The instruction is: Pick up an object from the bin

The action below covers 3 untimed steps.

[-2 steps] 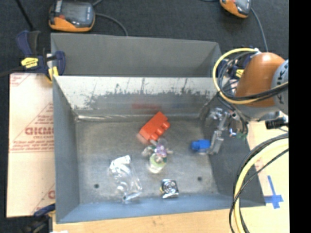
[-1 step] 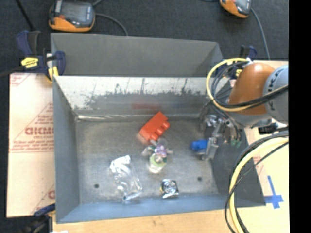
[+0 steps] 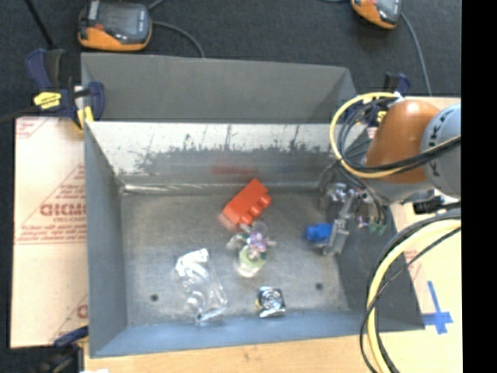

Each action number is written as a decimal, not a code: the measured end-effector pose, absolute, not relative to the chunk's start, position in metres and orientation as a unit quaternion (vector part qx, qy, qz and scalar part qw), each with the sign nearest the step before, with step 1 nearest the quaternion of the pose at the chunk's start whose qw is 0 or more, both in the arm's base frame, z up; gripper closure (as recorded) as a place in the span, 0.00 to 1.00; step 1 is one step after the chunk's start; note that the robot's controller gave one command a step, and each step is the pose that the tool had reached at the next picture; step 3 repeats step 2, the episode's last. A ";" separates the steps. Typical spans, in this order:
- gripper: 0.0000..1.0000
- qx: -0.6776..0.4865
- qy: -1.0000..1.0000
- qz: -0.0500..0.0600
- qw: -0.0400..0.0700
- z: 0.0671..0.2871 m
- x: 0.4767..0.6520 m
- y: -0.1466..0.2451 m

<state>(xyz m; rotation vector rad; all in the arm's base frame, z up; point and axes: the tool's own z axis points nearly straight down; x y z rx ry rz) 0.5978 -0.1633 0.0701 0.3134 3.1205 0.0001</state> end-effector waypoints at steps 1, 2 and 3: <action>1.00 0.099 0.995 0.000 0.003 0.071 0.598 -0.163; 1.00 0.098 0.995 -0.001 0.007 0.167 0.602 -0.164; 1.00 0.098 0.995 -0.001 0.007 0.167 0.602 -0.164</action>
Offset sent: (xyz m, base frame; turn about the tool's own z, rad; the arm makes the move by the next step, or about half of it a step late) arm 0.0000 0.0000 0.0000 0.0000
